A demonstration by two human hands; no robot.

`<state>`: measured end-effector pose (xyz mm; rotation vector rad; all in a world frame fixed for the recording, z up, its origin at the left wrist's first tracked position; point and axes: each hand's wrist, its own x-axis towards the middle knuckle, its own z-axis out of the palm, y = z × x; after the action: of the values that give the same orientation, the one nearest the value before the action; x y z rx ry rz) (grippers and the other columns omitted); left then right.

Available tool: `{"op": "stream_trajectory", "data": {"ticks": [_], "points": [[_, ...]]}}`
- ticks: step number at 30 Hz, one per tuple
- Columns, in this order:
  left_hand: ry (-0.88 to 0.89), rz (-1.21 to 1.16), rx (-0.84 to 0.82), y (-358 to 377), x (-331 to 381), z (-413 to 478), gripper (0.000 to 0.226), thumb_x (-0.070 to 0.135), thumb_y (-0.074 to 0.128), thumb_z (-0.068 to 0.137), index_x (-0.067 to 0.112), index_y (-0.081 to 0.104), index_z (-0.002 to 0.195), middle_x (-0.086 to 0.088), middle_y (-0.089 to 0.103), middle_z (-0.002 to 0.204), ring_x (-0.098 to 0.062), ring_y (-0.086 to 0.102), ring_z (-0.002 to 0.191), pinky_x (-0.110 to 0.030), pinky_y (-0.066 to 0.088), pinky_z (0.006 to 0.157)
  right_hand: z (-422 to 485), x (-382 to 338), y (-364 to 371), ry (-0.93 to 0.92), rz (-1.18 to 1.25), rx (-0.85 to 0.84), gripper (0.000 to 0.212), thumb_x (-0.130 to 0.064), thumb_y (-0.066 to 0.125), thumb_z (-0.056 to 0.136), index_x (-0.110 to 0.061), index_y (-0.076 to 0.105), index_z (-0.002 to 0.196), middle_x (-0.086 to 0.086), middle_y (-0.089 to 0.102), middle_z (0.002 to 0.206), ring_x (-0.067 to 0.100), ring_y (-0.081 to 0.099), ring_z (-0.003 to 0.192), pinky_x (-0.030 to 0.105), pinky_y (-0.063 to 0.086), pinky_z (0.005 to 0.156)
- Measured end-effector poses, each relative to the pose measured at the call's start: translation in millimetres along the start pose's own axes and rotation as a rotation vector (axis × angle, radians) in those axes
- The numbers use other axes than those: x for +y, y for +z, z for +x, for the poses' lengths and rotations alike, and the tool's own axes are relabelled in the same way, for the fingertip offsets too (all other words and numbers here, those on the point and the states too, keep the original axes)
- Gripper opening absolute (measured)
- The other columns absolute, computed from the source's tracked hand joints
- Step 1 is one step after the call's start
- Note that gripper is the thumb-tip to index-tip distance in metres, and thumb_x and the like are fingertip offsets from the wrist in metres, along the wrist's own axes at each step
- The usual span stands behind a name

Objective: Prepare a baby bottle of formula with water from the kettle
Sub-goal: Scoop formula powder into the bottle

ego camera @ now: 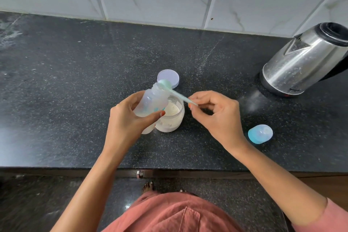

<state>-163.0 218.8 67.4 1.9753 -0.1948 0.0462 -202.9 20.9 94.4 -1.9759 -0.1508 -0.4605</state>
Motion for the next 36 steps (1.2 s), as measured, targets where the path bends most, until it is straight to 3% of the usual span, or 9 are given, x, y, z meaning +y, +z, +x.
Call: {"op": "stream_trajectory", "data": {"ticks": [4, 9, 11, 14, 22, 30, 36], "points": [[0.001, 0.031, 0.018, -0.7, -2.3, 0.5, 0.046, 0.036, 0.084, 0.058, 0.050, 0.057, 0.093, 0.038, 0.061, 0.089, 0.015, 0.057, 0.090, -0.001, 0.042, 0.070, -0.3, -0.4, -0.5, 0.051, 0.031, 0.012, 0.006, 0.005, 0.068, 0.074, 0.003, 0.066, 0.080, 0.005, 0.066, 0.084, 0.009, 0.066, 0.077, 0.017, 0.054, 0.070], [-0.010, 0.050, 0.028, -0.4, -4.4, 0.9, 0.051, 0.036, 0.084, 0.058, 0.044, 0.057, 0.100, 0.031, 0.061, 0.095, 0.011, 0.057, 0.095, -0.011, 0.042, 0.076, -2.9, -0.1, 0.9, 0.113, 0.046, -0.029, 0.006, 0.005, 0.068, 0.074, 0.003, 0.066, 0.080, 0.007, 0.068, 0.084, 0.011, 0.066, 0.077, 0.020, 0.055, 0.071], [-0.015, 0.045, 0.032, -0.8, -5.0, 0.8, 0.051, 0.037, 0.084, 0.058, 0.044, 0.056, 0.100, 0.032, 0.061, 0.094, 0.014, 0.056, 0.095, -0.008, 0.042, 0.073, -3.4, 1.0, 1.0, 0.108, 0.071, 0.022, 0.006, 0.004, 0.068, 0.075, 0.001, 0.066, 0.080, 0.004, 0.067, 0.084, 0.011, 0.067, 0.077, 0.020, 0.055, 0.071], [-0.014, 0.060, 0.032, -0.8, -4.6, 0.5, 0.050, 0.036, 0.084, 0.058, 0.045, 0.056, 0.099, 0.034, 0.059, 0.092, 0.020, 0.052, 0.092, -0.002, 0.040, 0.069, -4.1, 1.8, 2.9, 0.182, 0.048, -0.065, 0.006, 0.004, 0.068, 0.075, -0.001, 0.066, 0.078, 0.000, 0.067, 0.083, 0.006, 0.066, 0.075, 0.018, 0.055, 0.069], [-0.023, 0.068, 0.037, -0.8, -3.9, -0.5, 0.052, 0.031, 0.085, 0.058, 0.043, 0.055, 0.098, 0.034, 0.058, 0.091, 0.019, 0.053, 0.089, -0.010, 0.039, 0.073, -6.4, 2.5, 4.4, 0.189, 0.047, -0.041, 0.006, 0.004, 0.068, 0.075, -0.001, 0.066, 0.078, 0.002, 0.068, 0.083, 0.008, 0.067, 0.075, 0.019, 0.055, 0.069], [-0.025, 0.073, 0.036, -1.6, -4.1, -1.9, 0.053, 0.032, 0.085, 0.058, 0.045, 0.053, 0.099, 0.035, 0.056, 0.092, 0.020, 0.051, 0.090, -0.008, 0.038, 0.072, -7.1, 0.2, 3.4, 0.190, 0.044, -0.032, 0.006, 0.003, 0.068, 0.076, -0.001, 0.067, 0.080, 0.002, 0.068, 0.083, 0.009, 0.067, 0.074, 0.021, 0.056, 0.070], [-0.028, 0.053, 0.025, -2.0, -6.2, -2.6, 0.053, 0.033, 0.085, 0.058, 0.044, 0.054, 0.099, 0.035, 0.056, 0.090, 0.024, 0.050, 0.088, -0.004, 0.039, 0.069, -1.7, -0.8, -1.8, 0.320, 0.162, -0.006, 0.008, -0.001, 0.068, 0.076, -0.009, 0.067, 0.078, -0.001, 0.071, 0.074, 0.014, 0.069, 0.069, 0.020, 0.055, 0.066]]}}
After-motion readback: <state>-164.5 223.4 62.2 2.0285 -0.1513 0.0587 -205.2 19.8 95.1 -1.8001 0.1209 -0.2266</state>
